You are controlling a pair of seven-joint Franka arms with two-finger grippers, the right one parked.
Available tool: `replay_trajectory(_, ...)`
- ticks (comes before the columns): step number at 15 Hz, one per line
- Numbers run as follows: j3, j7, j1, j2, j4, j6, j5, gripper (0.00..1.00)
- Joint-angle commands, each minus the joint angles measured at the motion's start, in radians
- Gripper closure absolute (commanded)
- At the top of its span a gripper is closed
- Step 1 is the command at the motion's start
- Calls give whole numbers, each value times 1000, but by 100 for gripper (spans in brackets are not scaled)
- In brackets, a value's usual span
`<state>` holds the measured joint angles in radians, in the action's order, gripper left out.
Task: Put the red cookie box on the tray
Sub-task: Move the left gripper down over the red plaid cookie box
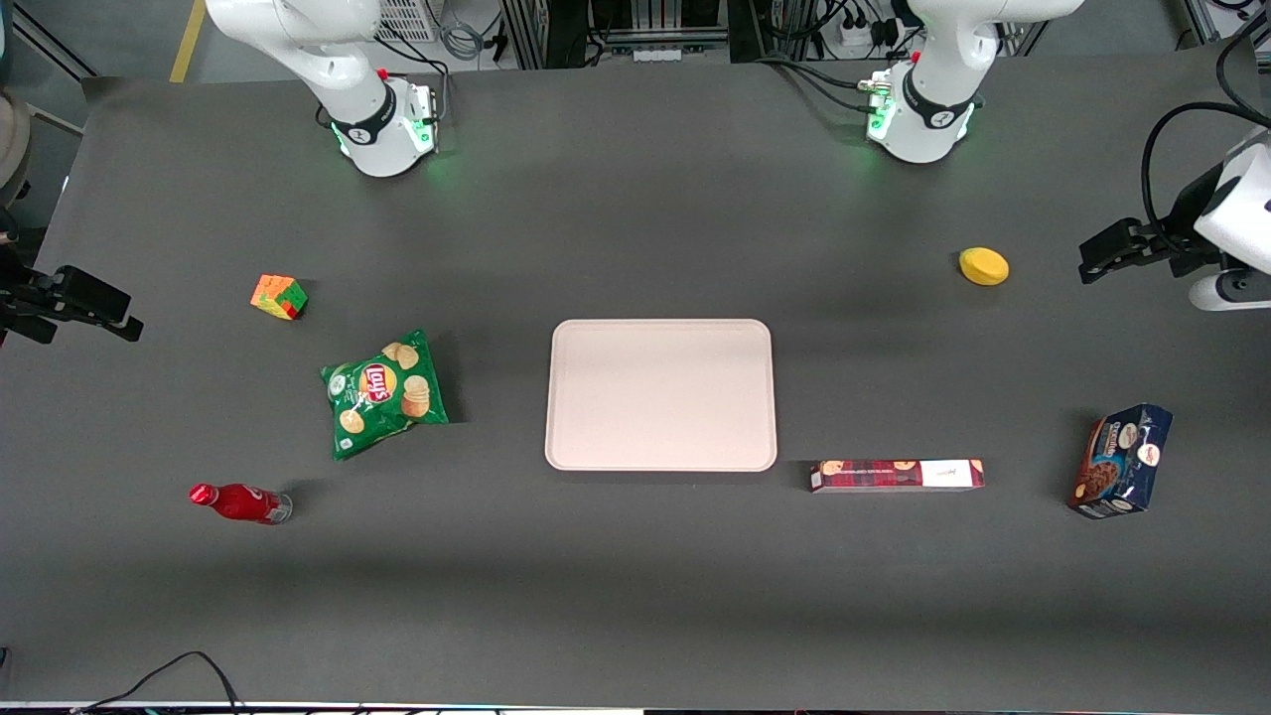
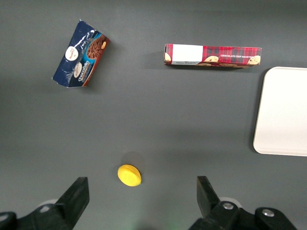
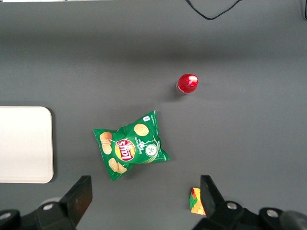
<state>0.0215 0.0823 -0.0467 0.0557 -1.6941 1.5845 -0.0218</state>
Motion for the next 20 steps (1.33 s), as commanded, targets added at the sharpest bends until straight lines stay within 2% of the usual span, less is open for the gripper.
replay_trajectory(1, 12, -13, -7, 23, -4, -8, 6, 0)
replay_trajectory(5, 12, 7, -7, 15, -4, 0, 25, 0)
replay_trajectory(7, 12, 101, -9, 0, -6, 15, 55, 0)
replay_trajectory(9, 6, 262, -18, -22, -7, 60, 85, 0)
replay_trajectory(12, -46, 565, -24, -86, -7, 142, 86, 6)
replay_trajectory(14, -60, 753, -25, -163, -6, 237, 86, 0)
replay_trajectory(20, -71, 1164, -36, -425, -6, 583, 44, 0)
